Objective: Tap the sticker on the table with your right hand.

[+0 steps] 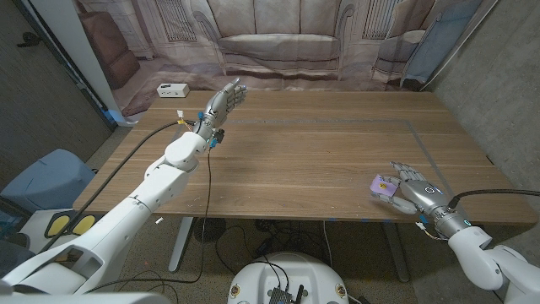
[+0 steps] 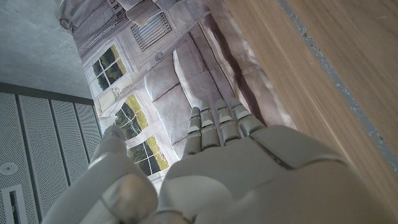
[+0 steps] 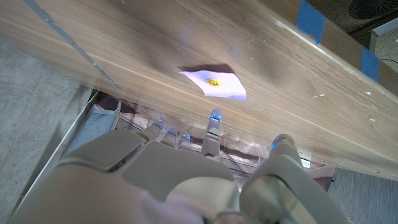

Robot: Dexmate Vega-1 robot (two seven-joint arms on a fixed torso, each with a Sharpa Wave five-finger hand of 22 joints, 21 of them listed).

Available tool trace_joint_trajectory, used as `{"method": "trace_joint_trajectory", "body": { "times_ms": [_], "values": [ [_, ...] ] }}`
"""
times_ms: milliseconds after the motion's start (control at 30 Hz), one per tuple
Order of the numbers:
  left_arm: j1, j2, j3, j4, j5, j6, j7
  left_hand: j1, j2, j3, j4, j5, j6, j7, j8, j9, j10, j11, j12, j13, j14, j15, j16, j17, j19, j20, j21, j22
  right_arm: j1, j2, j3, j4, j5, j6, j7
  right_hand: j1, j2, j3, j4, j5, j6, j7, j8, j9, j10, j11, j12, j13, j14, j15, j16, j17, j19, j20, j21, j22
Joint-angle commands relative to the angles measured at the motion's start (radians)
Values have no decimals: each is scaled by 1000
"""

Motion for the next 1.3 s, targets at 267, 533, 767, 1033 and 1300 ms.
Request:
{"method": "trace_joint_trajectory", "body": {
  "times_ms": [267,533,767,1033,1300],
  "values": [
    [-3,10,-5,-8,2,10,1,13,1,6,-2,-3,6,2,-4,6,6,0,-4,-1,10,1,-4,2,18,1,0,2,31,-42,-46,10,41,-56,14,2,8,8,1,-2,57,6,20,3,-120,-8,12,1,-244,3,15,1,-166,8,14,3],
    [-8,5,-2,1,1,3,-5,15,3,7,-2,-3,7,3,-4,6,6,-1,-5,-1,9,1,-5,2,16,1,-1,2,28,-59,-55,7,56,-81,10,1,8,8,1,-2,64,9,20,3,-117,-9,15,1,-243,4,18,1,-167,11,17,3],
    [-8,6,-2,1,2,4,-4,16,4,7,-2,-3,7,3,-4,6,6,-1,-5,-1,9,0,-5,2,15,1,-1,2,28,-76,-62,2,69,-102,15,2,8,9,0,-3,59,9,16,3,-115,-7,17,0,-235,4,22,0,-158,13,22,3],
    [-8,7,-3,0,1,7,-4,18,5,9,-3,-4,9,2,-4,6,7,0,-6,-1,10,0,-5,2,15,0,-1,3,41,-98,-80,-1,81,-123,26,3,9,11,-1,-3,59,8,14,3,-108,-8,20,0,-228,5,26,0,-151,14,26,3],
    [-10,6,-1,5,-1,11,-5,19,5,9,-3,-4,10,3,-4,6,7,-2,-6,-1,10,1,-5,2,15,1,-2,3,51,-127,-96,-8,95,-145,44,13,16,19,-5,-2,83,-5,21,3,-95,-12,26,0,-218,5,30,-2,-145,15,29,3]
  ]
}}
